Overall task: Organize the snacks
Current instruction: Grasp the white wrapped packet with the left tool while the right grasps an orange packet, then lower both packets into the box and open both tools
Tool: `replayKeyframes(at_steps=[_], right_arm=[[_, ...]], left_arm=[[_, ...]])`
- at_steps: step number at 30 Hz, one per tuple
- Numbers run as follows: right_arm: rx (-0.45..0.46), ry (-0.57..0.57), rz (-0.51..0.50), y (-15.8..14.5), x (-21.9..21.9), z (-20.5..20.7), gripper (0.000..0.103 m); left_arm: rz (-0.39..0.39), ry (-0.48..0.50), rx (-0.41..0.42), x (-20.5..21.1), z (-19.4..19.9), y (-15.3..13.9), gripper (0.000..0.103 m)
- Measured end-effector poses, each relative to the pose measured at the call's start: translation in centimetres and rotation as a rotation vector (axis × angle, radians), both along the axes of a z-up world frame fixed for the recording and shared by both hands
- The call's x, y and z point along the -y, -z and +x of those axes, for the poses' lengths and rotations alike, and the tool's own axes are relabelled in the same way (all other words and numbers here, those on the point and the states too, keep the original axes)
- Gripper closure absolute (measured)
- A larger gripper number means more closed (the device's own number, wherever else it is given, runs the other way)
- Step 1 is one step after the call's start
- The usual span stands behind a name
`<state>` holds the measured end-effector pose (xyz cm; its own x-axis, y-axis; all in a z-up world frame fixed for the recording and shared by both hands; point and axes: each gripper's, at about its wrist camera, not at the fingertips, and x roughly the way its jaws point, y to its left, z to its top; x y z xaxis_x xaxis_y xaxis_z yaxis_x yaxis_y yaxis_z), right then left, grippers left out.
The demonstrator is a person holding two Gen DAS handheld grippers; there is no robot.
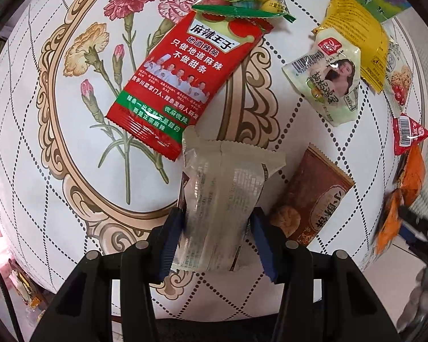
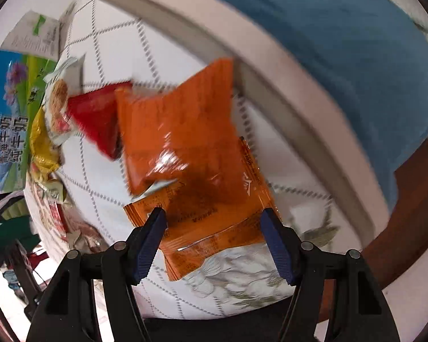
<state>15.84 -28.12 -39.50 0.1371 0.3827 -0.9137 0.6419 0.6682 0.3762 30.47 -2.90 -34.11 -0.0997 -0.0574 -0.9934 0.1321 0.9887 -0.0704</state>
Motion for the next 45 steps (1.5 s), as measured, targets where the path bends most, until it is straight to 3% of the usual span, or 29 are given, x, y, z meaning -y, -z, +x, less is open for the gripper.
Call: replayKeyframes(at_steps=[4, 6, 8, 11, 15, 20, 22, 24, 26, 29, 31, 32, 33, 37, 42, 43, 45], right_arm=[[0.033, -0.154, 0.176, -1.7, -5.7, 1.2, 0.032], [0.073, -0.277, 0.087, -3.7, -7.4, 1.9, 0.025], [0.096, -0.435, -0.111, -5.5, -9.0, 2.5, 0.017], [0.161, -0.696, -0.242, -6.8, -12.4, 3.6, 0.017], [0.146, -1.049, -0.338, -5.3, -18.9, 3.6, 0.017], [0.070, -1.267, -0.318, -0.9, -24.2, 3.5, 0.017], [0.047, -1.273, -0.352, 0.5, -24.7, 3.6, 0.018], [0.041, -1.192, -0.372, 0.8, -23.9, 4.3, 0.033], [0.048, -0.977, -0.305, 0.1, -21.4, 5.4, 0.041], [0.053, -0.643, -0.201, -0.6, -16.7, 6.3, 0.041], [0.029, -0.495, -0.108, -0.3, -14.7, 6.4, 0.038], [0.021, -0.446, -0.069, -0.2, -14.0, 6.2, 0.029], [0.025, -0.427, -0.067, -0.5, -13.7, 6.0, 0.020], [0.043, -0.502, -0.140, -1.0, -14.0, 5.5, 0.020], [0.067, -0.566, -0.243, -0.1, -18.0, 5.4, 0.020], [0.078, -0.564, -0.262, 0.4, -19.0, 6.0, 0.022], [0.111, -0.561, -0.308, 0.1, -19.6, 6.3, 0.042]], left_arm=[[-0.007, -0.003, -0.007, -1.2, 1.0, 0.3, 0.055], [-0.014, -0.003, -0.008, -0.6, 0.7, 0.4, 0.055], [-0.020, -0.001, -0.009, -1.0, 1.3, 0.7, 0.054], [-0.025, 0.009, -0.009, -1.7, 1.2, 0.4, 0.054], [-0.032, 0.019, -0.009, -1.9, 0.9, 0.5, 0.053], [-0.050, 0.006, -0.019, -2.7, 0.6, 1.2, 0.048], [-0.058, -0.006, -0.026, -3.1, 0.5, 1.5, 0.047], [-0.064, -0.012, -0.029, -3.4, 0.4, 1.7, 0.047], [-0.067, -0.013, -0.029, -3.6, 0.3, 1.9, 0.046], [-0.059, 0.018, -0.055, -3.7, 0.0, 2.8, 0.044], [-0.045, 0.042, -0.047, -3.6, -0.3, 3.0, 0.044], [-0.039, 0.042, -0.039, -3.6, -0.4, 2.9, 0.045], [-0.037, 0.028, -0.023, -3.8, -0.7, 2.5, 0.046], [-0.059, 0.005, 0.014, -4.1, -1.0, 1.4, 0.048], [-0.041, 0.012, -0.014, -3.8, -0.2, 3.6, 0.043], [-0.037, 0.012, -0.005, -3.7, -0.2, 3.6, 0.045], [-0.036, 0.010, 0.029, -3.8, -0.6, 3.0, 0.047]])
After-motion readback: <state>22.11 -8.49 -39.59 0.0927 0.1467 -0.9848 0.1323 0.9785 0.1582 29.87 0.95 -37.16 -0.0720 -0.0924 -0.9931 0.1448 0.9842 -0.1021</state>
